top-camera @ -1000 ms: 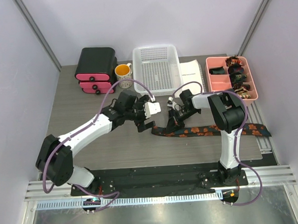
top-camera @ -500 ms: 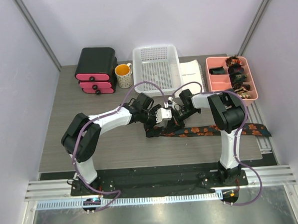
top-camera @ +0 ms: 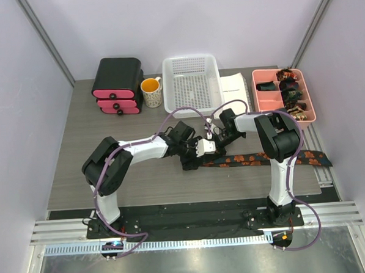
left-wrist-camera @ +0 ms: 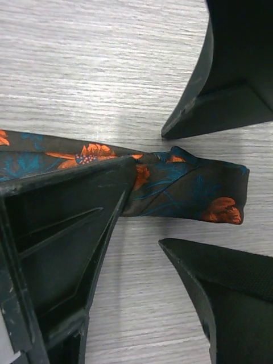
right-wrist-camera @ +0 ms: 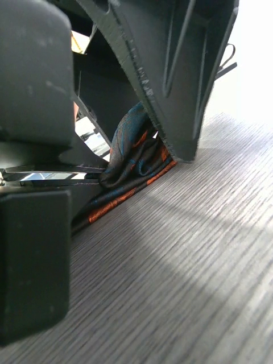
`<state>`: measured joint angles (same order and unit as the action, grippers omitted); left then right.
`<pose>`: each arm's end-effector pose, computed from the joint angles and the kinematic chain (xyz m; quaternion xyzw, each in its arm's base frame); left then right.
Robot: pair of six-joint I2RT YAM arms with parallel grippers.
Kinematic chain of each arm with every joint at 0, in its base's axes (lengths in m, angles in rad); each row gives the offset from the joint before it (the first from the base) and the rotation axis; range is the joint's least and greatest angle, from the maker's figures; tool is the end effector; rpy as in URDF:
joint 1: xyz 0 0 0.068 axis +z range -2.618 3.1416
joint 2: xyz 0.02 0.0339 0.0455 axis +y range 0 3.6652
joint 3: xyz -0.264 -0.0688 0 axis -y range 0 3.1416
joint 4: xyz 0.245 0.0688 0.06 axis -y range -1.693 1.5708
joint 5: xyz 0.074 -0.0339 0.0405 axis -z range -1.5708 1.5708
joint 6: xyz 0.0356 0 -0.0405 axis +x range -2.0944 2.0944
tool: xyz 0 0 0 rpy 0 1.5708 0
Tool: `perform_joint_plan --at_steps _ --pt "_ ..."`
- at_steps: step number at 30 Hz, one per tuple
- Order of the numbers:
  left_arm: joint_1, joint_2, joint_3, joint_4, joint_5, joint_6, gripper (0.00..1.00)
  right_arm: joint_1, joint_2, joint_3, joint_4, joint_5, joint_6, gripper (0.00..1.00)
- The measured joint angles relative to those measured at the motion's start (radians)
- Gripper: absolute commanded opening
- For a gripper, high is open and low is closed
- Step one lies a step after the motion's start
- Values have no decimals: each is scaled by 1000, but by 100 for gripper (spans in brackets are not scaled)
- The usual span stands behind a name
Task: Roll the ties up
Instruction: Roll the tie at the center of the board.
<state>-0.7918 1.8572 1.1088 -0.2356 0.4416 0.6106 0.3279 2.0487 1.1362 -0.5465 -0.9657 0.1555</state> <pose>0.2517 -0.2766 0.1556 0.6510 0.6728 -0.2343 0.2621 0.3212 0.1402 0.0972 0.1020 -0.8788 -0.4619 0.0629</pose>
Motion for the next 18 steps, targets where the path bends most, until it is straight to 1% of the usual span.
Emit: perform_joint_plan --at_steps 3,5,8,9,10,11,12,13,15,18 --pt "0 -1 -10 21 0 -5 52 0 0 0 0 0 1 4" --pt "0 -3 -21 39 0 -8 49 0 0 0 0 0 2 7" --pt "-1 -8 -31 50 1 -8 40 1 0 0 0 0 8 11" --pt "-1 -9 -33 53 0 -10 36 2 -1 0 0 0 11 13" --pt "-2 -9 -34 56 0 -12 33 2 -2 0 0 0 14 19" --pt "-3 -9 -35 59 -1 -15 30 2 -4 0 0 0 19 21" --pt "-3 -9 -36 62 -2 -18 25 3 -5 -1 0 -1 24 23" --pt "-3 -9 -37 64 -4 -20 23 4 -7 -1 0 -1 29 29" --pt "-3 -12 -43 71 -5 -17 21 4 -9 -1 0 -2 38 36" --pt "-4 -23 -64 90 -7 2 19 2 -13 -1 -1 -10 54 37"
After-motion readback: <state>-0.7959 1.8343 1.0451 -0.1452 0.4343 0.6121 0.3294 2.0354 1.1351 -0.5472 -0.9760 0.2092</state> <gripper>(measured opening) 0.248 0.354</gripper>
